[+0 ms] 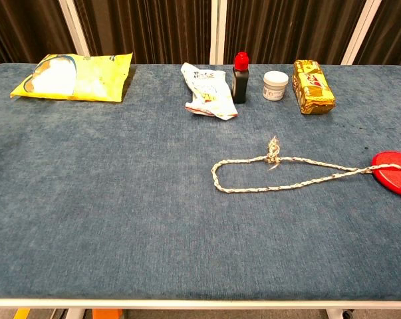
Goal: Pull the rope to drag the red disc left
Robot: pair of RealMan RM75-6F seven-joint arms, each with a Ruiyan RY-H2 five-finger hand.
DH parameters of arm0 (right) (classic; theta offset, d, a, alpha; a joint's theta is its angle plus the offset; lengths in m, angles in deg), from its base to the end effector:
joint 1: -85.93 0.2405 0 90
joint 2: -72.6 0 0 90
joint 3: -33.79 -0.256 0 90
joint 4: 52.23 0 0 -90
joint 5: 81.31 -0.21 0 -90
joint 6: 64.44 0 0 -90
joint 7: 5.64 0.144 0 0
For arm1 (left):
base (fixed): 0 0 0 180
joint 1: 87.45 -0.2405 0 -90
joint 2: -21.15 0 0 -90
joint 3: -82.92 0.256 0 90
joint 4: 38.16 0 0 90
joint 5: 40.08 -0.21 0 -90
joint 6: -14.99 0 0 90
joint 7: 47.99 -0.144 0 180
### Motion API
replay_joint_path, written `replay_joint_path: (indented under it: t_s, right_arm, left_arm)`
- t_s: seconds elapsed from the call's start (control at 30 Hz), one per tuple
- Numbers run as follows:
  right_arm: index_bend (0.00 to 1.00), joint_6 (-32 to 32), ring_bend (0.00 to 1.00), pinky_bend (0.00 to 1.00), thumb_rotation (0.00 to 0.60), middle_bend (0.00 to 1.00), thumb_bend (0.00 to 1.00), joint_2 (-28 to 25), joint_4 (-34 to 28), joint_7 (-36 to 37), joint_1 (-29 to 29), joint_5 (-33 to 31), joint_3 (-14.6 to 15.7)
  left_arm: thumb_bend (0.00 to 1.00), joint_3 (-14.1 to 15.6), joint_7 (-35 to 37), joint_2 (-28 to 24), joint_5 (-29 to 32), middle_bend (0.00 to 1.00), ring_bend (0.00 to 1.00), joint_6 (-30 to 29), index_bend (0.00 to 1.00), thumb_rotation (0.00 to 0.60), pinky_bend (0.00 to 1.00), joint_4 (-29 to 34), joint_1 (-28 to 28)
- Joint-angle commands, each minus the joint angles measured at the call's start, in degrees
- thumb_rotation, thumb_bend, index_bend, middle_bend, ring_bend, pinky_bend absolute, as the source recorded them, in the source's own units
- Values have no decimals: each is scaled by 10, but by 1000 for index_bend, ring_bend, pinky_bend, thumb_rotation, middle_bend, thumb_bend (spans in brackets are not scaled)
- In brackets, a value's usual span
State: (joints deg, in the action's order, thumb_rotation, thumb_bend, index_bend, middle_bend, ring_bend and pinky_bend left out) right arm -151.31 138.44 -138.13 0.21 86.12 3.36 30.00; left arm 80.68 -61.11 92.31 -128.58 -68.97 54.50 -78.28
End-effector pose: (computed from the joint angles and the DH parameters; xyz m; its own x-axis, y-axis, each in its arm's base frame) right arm -0.3439 -0.1583 0.1688 0.3767 0.0227 0.9261 -0.9231 0.0926 0.3732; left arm -0.2786 0.1988 0.1134 0.4913 -0.0083 0.8709 0.8630 -0.1305 -0.4881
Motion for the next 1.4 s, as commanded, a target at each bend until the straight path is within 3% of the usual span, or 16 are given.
replay_joint_path:
  t_s: [0.03,0.3,0.5,0.77,0.93,1.13,1.4]
  right_arm:
    - [0,1,0,0,600,6,215,1,1,0,0,0,1]
    - [0,0,0,0,600,6,216,0,0,2,0,-2,-2]
    - [0,2,0,0,600,6,216,0,5,1,-1,-2,1]
    - [0,1,0,0,600,6,216,-3,13,12,-3,-14,-6]
    - [0,1,0,0,600,6,216,-7,17,20,-5,-22,-10]
    - [0,-2,0,0,600,7,216,-11,19,30,-7,-23,-13]
    - [0,-3,0,0,600,7,216,-15,23,41,-9,-29,-17]
  left_arm:
    - [77,0,0,-2,0,46,0,0,64,600,124,2,0]
    - [78,2,-5,-1,-10,46,0,13,64,600,124,9,11]
    - [77,5,-7,8,-47,46,0,63,66,600,124,30,56]
    - [78,-20,-39,50,-74,46,0,204,66,600,124,58,173]
    - [79,-43,-33,106,-70,46,0,299,66,600,124,56,259]
    - [79,-63,-10,174,-51,46,0,390,69,600,126,5,346]
    - [78,-65,23,228,-24,46,0,460,70,600,126,-64,418]
